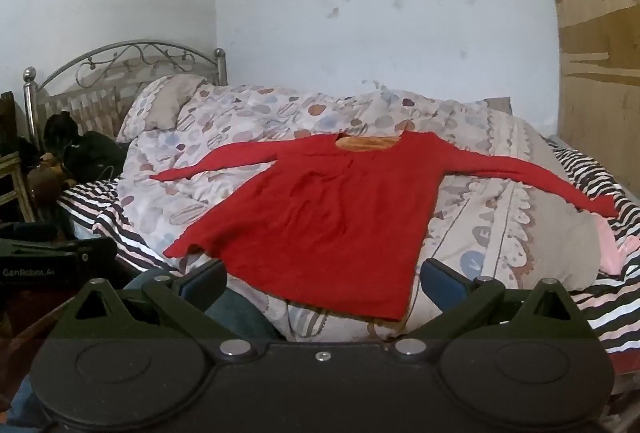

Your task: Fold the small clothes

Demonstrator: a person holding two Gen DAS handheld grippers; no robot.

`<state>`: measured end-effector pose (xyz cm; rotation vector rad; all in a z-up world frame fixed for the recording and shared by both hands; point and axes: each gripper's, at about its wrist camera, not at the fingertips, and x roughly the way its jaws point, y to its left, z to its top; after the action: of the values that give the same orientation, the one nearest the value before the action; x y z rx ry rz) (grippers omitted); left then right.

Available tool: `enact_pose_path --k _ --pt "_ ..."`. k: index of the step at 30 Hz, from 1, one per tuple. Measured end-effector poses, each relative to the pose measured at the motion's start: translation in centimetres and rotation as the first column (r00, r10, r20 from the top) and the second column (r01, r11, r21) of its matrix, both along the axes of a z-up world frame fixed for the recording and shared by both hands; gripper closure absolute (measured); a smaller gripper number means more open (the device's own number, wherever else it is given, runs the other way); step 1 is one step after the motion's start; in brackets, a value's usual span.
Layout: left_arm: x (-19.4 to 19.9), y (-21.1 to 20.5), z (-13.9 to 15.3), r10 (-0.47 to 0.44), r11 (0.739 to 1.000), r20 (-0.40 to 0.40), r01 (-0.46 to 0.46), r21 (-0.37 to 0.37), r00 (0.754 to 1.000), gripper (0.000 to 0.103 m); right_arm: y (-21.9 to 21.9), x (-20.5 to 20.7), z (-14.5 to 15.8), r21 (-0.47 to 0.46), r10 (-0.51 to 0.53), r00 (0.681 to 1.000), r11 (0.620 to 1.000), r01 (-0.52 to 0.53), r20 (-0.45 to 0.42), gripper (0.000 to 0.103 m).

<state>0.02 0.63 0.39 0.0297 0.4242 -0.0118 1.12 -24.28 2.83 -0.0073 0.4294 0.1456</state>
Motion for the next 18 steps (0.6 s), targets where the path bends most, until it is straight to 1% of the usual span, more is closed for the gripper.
enact_pose_path --k 18 --pt "-0.01 0.04 -0.08 0.024 1.0 -0.004 -0.024 -0.001 1.0 0.0 0.01 -0.11 0.67 -0.017 0.001 1.0 1.0 -0.001 0.009 0.0"
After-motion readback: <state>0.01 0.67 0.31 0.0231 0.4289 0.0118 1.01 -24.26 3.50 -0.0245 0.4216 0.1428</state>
